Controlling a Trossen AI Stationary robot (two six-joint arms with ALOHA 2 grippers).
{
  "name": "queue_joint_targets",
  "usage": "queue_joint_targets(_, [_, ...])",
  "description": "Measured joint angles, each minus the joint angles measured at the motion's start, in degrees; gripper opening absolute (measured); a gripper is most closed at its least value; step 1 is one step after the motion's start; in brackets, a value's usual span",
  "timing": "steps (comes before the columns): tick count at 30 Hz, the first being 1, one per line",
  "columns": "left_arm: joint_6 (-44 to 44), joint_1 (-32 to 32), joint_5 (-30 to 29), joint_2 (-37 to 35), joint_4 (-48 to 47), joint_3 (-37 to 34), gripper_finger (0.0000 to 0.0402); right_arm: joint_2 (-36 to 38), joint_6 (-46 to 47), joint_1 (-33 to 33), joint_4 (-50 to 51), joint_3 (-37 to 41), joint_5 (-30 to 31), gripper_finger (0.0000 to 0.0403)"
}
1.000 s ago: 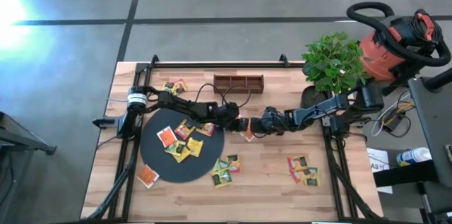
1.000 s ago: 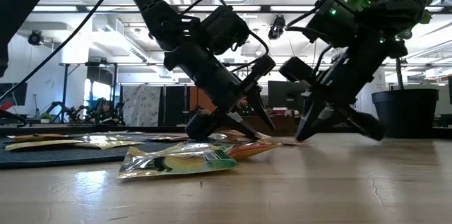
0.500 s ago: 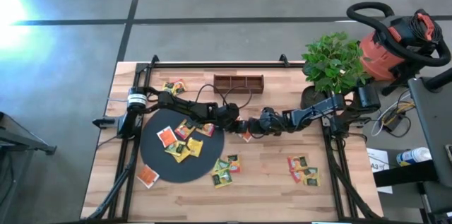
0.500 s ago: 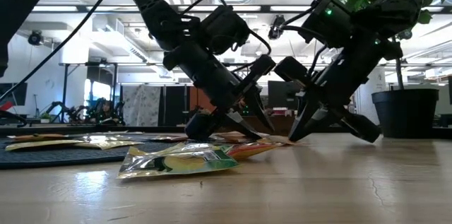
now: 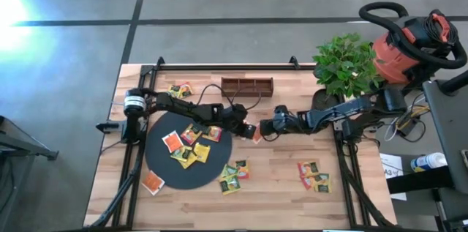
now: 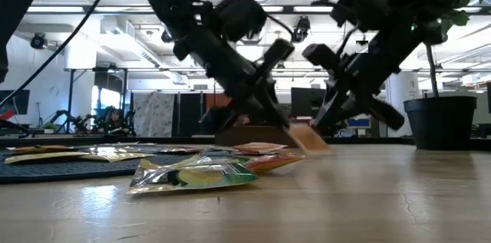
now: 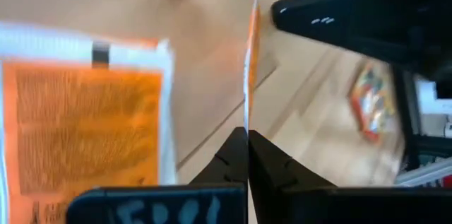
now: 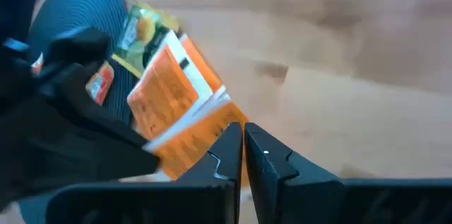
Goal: Pick & Place Tea
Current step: Put the orange tea bag into the left section of the wooden organizer
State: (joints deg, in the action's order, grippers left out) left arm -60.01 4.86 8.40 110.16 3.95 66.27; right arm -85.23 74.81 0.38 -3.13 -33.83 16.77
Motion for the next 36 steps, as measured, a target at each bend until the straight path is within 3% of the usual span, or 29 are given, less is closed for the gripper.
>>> queue_joint_targets(5, [1.52, 1.14, -0.37, -4.05, -1.2, 0.01, 0.0001, 5.39, -16.73, 0.95, 2.88, -2.75, 3.77, 0.0018])
queue_joint_targets(9, [9.22, 2.1, -0.42, -8.4, -8.59, 0.05, 0.0, 9.37, -34.37, 3.56, 4.27, -6.92, 5.86, 0.0018])
queue_joint_targets(12, [23.08, 1.7, -4.62, -12.61, -15.43, 0.03, 0.0, 11.05, -42.13, 4.18, 8.26, -10.79, 5.9, 0.0021])
queue_joint_targets(16, [49.43, -1.6, -13.15, -19.57, -21.72, 0.05, 0.0, 11.21, -44.54, 3.52, 15.25, -15.79, 4.26, 0.0045])
queue_joint_targets(22, [81.08, -9.67, -42.61, -26.52, -25.91, 0.08, 0.0, 10.97, -36.63, -2.92, 16.25, -19.2, -9.11, 0.0098])
queue_joint_targets(25, [93.54, -13.95, -53.19, -28.18, -25.92, 0.1, 0.0, 11.6, -33.55, -6.49, 15.76, -19.31, -14.27, 0.0119])
queue_joint_targets(32, [126.65, -22.71, -63.7, -29.32, -21.42, 0.1, 0.0, 11.35, -26.21, -17.25, 3.89, -19.31, -40.43, 0.0151])
queue_joint_targets(36, [142.97, -24.73, -65.79, -29.46, -13.01, 0.17, 0.0, 10.96, -21.72, -23.61, -2.83, -19.48, -48.46, 0.0158])
